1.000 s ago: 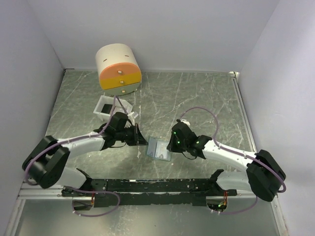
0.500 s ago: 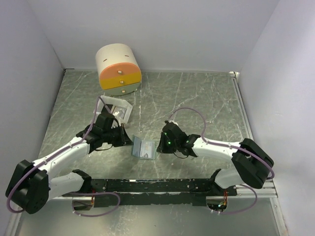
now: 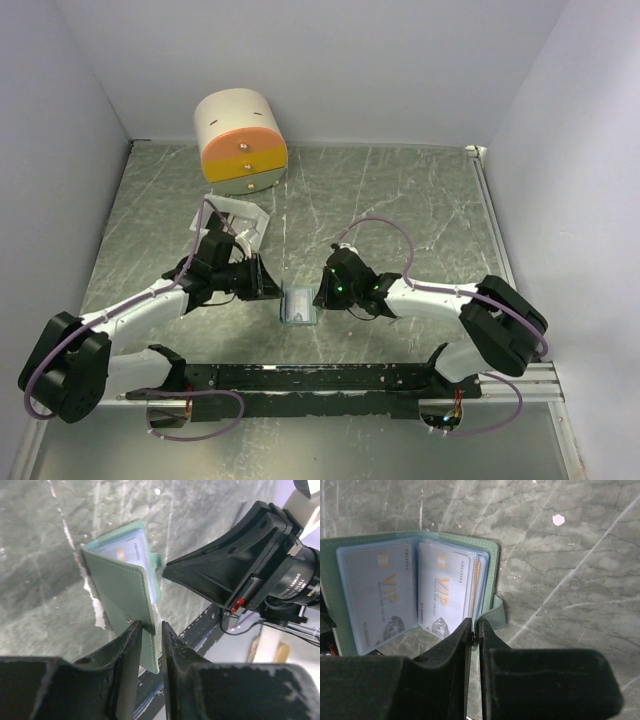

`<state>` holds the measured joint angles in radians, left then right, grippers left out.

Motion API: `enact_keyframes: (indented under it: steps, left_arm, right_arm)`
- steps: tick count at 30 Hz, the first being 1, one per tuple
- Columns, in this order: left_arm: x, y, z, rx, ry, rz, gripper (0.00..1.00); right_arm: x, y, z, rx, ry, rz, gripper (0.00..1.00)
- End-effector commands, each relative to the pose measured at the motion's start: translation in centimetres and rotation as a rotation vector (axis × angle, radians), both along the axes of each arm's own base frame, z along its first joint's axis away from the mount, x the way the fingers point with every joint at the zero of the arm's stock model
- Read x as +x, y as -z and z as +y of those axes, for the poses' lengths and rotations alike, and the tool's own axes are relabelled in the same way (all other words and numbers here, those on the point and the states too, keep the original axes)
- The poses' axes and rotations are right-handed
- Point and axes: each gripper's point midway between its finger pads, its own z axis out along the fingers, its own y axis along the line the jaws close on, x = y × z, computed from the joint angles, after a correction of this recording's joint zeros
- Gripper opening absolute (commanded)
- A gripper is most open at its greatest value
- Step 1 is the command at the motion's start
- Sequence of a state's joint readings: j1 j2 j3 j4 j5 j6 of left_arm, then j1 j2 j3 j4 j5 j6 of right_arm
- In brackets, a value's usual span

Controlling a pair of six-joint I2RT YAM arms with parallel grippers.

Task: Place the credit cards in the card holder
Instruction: Close the card holder at the center of the board.

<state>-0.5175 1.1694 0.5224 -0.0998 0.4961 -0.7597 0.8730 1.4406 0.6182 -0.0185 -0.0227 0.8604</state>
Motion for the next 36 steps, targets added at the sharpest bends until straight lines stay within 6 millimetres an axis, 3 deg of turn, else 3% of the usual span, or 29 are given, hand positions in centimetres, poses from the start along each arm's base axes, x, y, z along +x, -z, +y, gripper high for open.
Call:
enact_keyframes:
  steps: [1, 10, 25, 36]
  left_arm:
    - [0.0, -2.0, -2.0, -0.158, 0.059, -0.019, 0.35]
    - [0.5, -1.7, -3.2, -0.229, 0.090, -0.018, 0.42]
    - [2.1, 1.2, -3.9, -0.173, 0.109, 0.003, 0.45]
    - [2.1, 3.9, -3.5, -0.117, 0.104, 0.044, 0.36]
  right_arm:
    - [0.5, -0.7, 0.6, 0.027, 0.001, -0.024, 0.09]
    - [0.8, -0.6, 0.4, 0.014, 0.014, -0.035, 0.09]
    - [1.0, -0.6, 0.3, 0.018, 0.041, -0.033, 0.09]
    - [0.8, -0.8, -0.7, 0.005, 0.066, -0.047, 0.09]
